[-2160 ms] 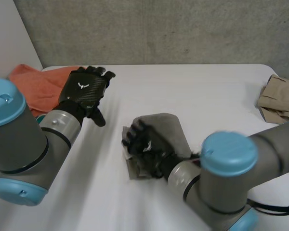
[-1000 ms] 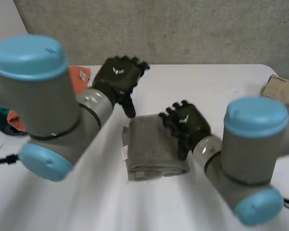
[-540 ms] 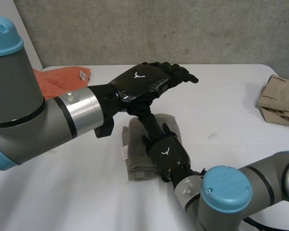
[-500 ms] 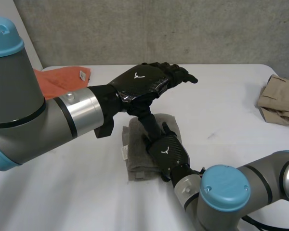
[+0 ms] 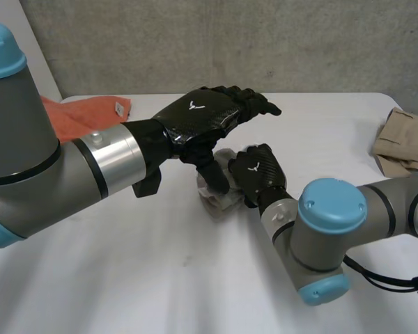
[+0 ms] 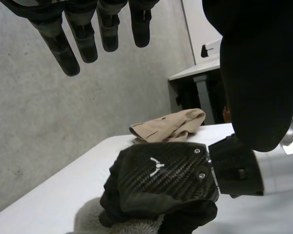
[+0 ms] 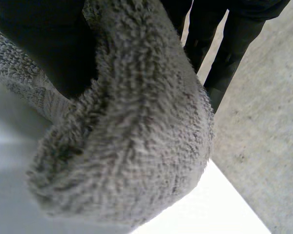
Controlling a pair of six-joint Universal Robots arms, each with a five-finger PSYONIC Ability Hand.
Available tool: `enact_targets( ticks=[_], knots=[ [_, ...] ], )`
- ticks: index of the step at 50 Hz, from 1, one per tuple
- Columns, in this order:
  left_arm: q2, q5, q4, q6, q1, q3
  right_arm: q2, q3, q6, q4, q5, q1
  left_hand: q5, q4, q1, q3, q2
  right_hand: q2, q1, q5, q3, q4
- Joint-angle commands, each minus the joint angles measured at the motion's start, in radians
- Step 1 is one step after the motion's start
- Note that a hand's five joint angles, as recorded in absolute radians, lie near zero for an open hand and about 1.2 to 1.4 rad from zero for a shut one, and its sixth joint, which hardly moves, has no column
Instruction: Fold the laundry.
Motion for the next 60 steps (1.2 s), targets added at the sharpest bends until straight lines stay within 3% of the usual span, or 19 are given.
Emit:
enact_targets(
  ticks=[1,11,19,24,28,36,44,45,46,47,56,60],
  knots=[
    [0.004,-0.002,0.000,-0.002,0.003,0.008,0.014,-0.096,0.005,0.045,-0.010,-0.067,-0.027,-0.007,-0.010,-0.014,-0.010,0.256,0.372,0.317,0.255,0.217],
    [0.036,-0.055,0.018,-0.031,-0.006,0.059,-0.118,-0.290,0.017,0.042,-0.061,-0.326,-0.027,-0.007,-0.010,-0.014,-0.010,0.256,0.372,0.317,0.255,0.217],
    [0.048,-0.058,0.051,-0.082,-0.011,0.060,-0.116,-0.414,0.084,0.045,-0.258,-0.621,-0.024,-0.004,-0.008,-0.011,-0.007,0.256,0.372,0.317,0.255,0.217],
    [0.039,-0.058,0.051,-0.083,-0.017,0.051,0.083,-0.533,0.192,0.048,-0.500,-0.792,-0.027,-0.007,-0.010,-0.014,-0.010,0.256,0.372,0.317,0.255,0.217],
    [0.030,-0.058,0.052,-0.083,-0.024,0.031,0.233,-0.604,0.200,0.049,-0.629,-0.888,-0.027,-0.007,-0.010,-0.014,-0.010,0.256,0.372,0.317,0.255,0.217],
    [-0.002,-0.060,0.069,-0.082,-0.026,0.000,0.460,-0.669,0.154,0.066,-0.756,-1.024,-0.024,-0.004,-0.008,-0.011,-0.007,0.256,0.372,0.317,0.255,0.217],
    [-0.004,-0.060,0.071,-0.082,-0.026,0.006,0.404,-0.612,-0.001,0.121,-0.763,-1.073,-0.021,-0.001,-0.005,-0.008,-0.004,0.187,0.304,0.248,0.187,0.148],
    [-0.004,-0.060,0.069,-0.082,-0.026,0.008,0.387,-0.603,-0.004,0.131,-0.765,-1.075,-0.021,-0.001,-0.005,-0.008,-0.004,-0.031,0.085,0.029,-0.032,-0.071],
    [-0.004,-0.060,0.069,-0.082,-0.026,0.008,0.352,-0.582,-0.003,0.152,-0.762,-1.075,-0.021,-0.001,-0.005,-0.008,-0.004,-0.713,-0.597,-0.653,-0.714,-0.753],
    [-0.001,-0.061,0.069,-0.083,-0.026,0.011,0.335,-0.572,-0.004,0.161,-0.756,-1.075,-0.021,-0.001,-0.005,-0.008,-0.004,-0.966,-0.849,-0.905,-0.966,-1.005],
    [0.008,-0.061,0.069,-0.085,-0.032,0.016,0.100,-0.425,0.025,0.339,-0.678,-1.080,-0.021,-0.001,-0.005,-0.008,-0.004,-0.966,-0.849,-0.905,-0.966,-1.005],
    [0.010,-0.061,0.068,-0.086,-0.052,0.014,-0.001,-0.353,0.023,0.430,-0.563,-1.084,-0.024,-0.004,-0.008,-0.011,-0.007,-0.966,-0.849,-0.905,-0.966,-1.005]
  ],
)
